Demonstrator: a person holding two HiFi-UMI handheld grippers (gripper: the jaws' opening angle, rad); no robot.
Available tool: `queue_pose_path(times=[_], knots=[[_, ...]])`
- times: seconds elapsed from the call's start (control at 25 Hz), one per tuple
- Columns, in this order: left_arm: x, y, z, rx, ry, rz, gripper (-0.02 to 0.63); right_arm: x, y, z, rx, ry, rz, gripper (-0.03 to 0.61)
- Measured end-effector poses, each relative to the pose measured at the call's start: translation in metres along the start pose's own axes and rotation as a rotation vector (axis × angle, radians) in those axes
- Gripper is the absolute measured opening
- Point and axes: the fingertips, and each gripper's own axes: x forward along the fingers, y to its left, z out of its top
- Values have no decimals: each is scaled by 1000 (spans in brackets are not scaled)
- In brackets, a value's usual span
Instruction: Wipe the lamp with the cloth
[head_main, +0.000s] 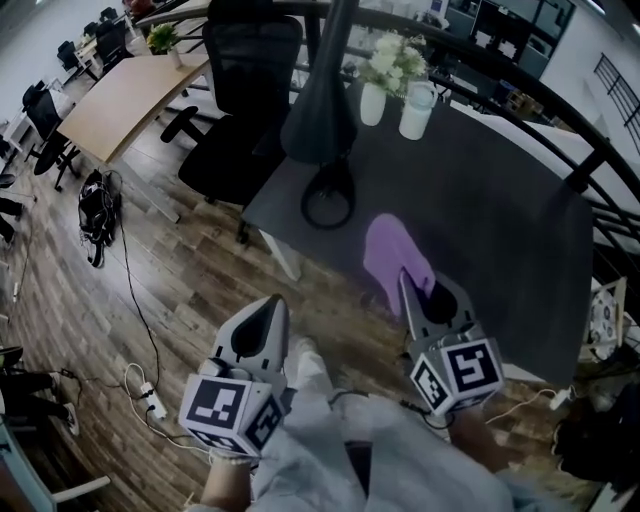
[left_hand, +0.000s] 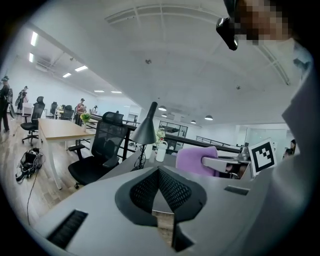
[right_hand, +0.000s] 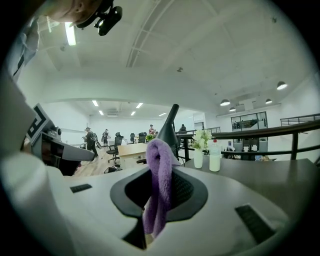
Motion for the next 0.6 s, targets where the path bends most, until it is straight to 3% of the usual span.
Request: queue_pose_path(times=[0.24, 0.36, 0.6], knots=[[29, 17, 20, 16, -18, -33, 0, 30, -16, 12, 70, -5, -41, 51], [40, 32, 26, 15, 13, -39, 0, 48, -27, 22, 63, -14, -76, 52], [66, 63, 46, 24, -24, -59, 0, 88, -49, 44, 23, -39, -159, 52]])
